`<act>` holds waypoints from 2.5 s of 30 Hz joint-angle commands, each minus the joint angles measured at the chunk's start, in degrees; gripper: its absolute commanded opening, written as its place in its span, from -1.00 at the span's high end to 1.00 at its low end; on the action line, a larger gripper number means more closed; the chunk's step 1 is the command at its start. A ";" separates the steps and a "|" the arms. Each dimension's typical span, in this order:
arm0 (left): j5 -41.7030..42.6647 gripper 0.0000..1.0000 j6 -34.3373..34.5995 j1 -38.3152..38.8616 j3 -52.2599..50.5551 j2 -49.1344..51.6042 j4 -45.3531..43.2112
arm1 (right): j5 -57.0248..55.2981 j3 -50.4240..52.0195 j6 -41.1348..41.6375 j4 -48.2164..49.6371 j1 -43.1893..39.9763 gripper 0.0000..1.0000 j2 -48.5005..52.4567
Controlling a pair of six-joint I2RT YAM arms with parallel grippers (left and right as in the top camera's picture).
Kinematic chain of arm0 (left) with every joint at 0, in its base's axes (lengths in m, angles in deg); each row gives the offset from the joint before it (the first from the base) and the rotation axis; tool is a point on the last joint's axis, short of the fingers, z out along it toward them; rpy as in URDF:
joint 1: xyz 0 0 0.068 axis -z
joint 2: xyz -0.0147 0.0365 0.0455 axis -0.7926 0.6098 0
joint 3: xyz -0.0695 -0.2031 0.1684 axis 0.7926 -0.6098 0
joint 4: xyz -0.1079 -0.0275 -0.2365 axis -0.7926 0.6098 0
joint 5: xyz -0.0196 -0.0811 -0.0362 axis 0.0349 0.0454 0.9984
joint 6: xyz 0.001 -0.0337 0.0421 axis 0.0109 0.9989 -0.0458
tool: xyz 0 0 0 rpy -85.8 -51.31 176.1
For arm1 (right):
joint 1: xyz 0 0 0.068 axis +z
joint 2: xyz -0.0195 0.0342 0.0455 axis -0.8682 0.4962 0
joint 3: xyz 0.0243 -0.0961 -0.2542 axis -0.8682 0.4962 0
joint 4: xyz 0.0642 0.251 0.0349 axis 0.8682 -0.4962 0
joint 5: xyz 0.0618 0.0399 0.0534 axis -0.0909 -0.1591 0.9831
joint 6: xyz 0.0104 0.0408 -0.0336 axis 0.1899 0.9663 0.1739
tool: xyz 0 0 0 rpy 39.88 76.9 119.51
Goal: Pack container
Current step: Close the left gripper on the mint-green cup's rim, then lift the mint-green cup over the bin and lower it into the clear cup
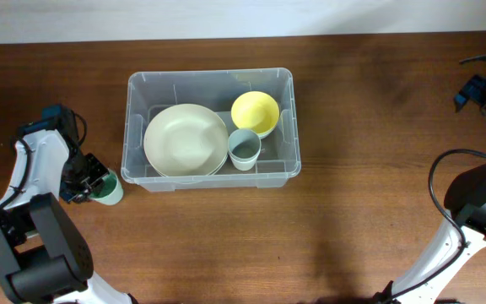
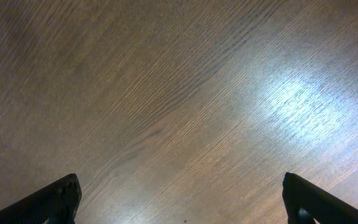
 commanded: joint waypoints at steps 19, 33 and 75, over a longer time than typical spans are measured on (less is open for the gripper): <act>16.70 0.99 -8.52 1.53 48.85 -0.50 21.55 | -0.52 0.15 0.44 0.04 0.04 -0.98 -1.18; 10.08 0.99 -10.56 40.00 55.08 4.70 19.93 | -0.52 0.15 0.44 0.04 0.04 -0.98 -1.18; 7.34 0.34 -5.44 45.72 54.90 20.15 24.37 | -0.52 0.15 0.44 0.04 0.04 -0.98 -1.18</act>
